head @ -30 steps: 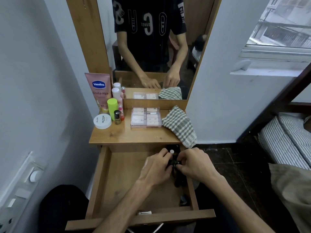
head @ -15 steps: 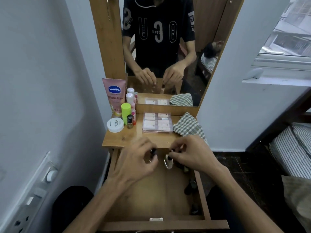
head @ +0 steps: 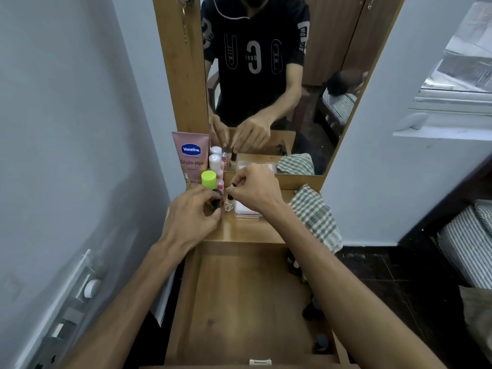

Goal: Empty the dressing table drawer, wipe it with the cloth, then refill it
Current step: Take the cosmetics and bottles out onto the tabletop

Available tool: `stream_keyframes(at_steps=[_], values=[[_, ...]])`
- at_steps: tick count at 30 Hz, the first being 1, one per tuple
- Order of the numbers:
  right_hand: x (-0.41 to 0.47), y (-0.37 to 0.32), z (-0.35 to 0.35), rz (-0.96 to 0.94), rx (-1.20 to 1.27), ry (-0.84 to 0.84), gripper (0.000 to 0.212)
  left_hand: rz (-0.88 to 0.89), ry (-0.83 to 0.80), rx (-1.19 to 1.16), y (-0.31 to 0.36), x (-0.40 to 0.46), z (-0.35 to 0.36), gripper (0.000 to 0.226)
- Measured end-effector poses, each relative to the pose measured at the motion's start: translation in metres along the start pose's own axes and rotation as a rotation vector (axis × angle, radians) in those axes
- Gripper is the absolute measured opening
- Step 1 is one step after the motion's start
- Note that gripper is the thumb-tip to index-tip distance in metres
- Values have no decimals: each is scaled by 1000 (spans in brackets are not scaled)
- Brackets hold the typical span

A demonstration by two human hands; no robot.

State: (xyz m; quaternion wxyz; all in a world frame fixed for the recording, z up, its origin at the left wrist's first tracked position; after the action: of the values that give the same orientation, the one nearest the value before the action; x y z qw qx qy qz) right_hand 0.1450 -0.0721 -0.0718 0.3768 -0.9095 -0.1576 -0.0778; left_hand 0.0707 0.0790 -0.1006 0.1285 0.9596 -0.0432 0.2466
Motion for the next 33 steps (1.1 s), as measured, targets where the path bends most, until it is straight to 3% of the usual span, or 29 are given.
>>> stream_keyframes(at_steps=[11,16,21,29,33], values=[[20,3,12,-47,19,-107,9,230,129,179,5,9,14,21],[16,5,10,-44,37,-129,10,228,169,168,5,5,15,21],[-4,11,-9,-64,51,-112,24,198,149,166,5,3,14,22],[-70,59,-59,5,-19,-206,11,213,183,5,32,-16,15,17],[-109,85,-75,104,-102,-285,7,310,140,-86,68,-39,25,10]])
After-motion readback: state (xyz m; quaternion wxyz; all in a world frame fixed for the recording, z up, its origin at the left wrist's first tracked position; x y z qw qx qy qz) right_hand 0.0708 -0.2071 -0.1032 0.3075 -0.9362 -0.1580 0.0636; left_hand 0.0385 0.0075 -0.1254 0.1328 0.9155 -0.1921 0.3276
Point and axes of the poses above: each hand's wrist, its own x-axis towards the middle knuckle, its own z-axis out of the palm, y = z × x, the point moved 4 cm from there along x, towards the middle knuckle, and after that the axes turned 12 degrees about x, right-handed, at the moved point
